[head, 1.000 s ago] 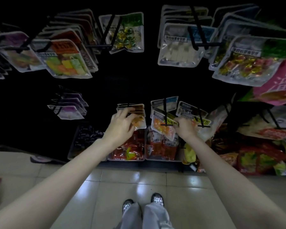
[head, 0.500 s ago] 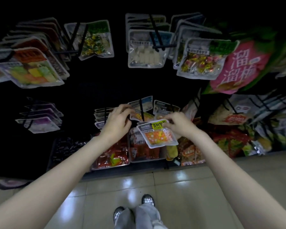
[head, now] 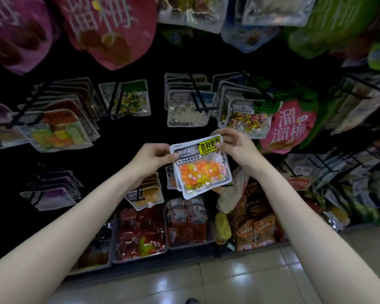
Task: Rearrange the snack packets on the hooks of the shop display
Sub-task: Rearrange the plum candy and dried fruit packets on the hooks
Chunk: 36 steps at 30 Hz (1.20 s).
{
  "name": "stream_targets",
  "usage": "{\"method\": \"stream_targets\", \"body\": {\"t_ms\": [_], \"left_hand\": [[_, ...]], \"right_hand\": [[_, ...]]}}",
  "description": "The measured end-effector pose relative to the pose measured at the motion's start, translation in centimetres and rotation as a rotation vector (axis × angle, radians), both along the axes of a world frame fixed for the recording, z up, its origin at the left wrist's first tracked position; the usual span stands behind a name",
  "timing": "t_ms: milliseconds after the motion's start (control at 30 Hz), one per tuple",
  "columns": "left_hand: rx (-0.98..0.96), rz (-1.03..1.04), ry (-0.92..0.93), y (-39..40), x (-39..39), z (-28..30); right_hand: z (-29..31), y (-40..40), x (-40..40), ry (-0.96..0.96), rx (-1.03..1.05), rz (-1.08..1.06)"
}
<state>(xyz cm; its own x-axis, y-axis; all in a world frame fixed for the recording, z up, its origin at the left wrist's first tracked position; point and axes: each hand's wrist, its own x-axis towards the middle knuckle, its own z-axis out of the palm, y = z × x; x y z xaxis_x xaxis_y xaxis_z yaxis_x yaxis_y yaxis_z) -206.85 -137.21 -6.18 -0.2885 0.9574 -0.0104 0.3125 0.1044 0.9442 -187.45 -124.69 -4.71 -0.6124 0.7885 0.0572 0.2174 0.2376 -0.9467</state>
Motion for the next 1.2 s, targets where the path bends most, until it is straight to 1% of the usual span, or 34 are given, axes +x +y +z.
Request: {"method": "stream_targets", "body": {"t_ms": [167, 233, 367, 467, 533, 667, 767, 867, 967, 1033, 1133, 1200], "left_hand": [[0.007, 0.068, 0.008, -0.4, -0.8, 0.6], [0.028, 0.11, -0.017, -0.5, -1.1, 0.8], [0.017, 0.131, -0.028, -0.8, -1.5, 1.0], [0.012, 0.17, -0.047, -1.2, -2.0, 0.7], [0.02, 0.194, -0.077, -1.2, -2.2, 0.6], [0.051, 0.149, -0.247, -1.3, -2.3, 1.0], [0.067, 0.103, -0.326, -1.7, -2.5, 1.5], [0.079, 0.11, -0.328, -1.9, -2.7, 1.9], [0.1, 0.143, -0.325, -2.0, -2.9, 2.3], [0.115, 0.163, -0.314, -2.1, -3.3, 2.5], [0.123, 0.156, -0.261, -2.1, -3.4, 2.7], [0.12, 0.123, -0.289, -1.8, -2.8, 2.9]], "right_hand": [[-0.3, -0.2, -1.7, 0.025, -0.083, -0.006], [-0.8, -0.2, -2.4, -0.008, -0.106, -0.044], [-1.4, -0.4, -3.2, -0.095, 0.008, -0.066], [-1.1, -0.7, -3.3, -0.1, 0.076, 0.0], [-0.9, -0.7, -3.5, -0.096, 0.092, -0.001], [-0.3, -0.7, -3.7, -0.065, 0.115, -0.081], [0.8, -0.9, -2.9, -0.084, 0.147, -0.008], [2.1, -1.1, -1.9, -0.159, 0.236, 0.078], [3.2, -0.7, -0.6, -0.211, 0.355, 0.042], [4.0, -0.5, 0.5, -0.206, 0.403, 0.038], [4.8, -0.9, 1.4, -0.18, 0.391, 0.08], [4.9, -1.4, 1.2, -0.114, 0.339, 0.081]]}}
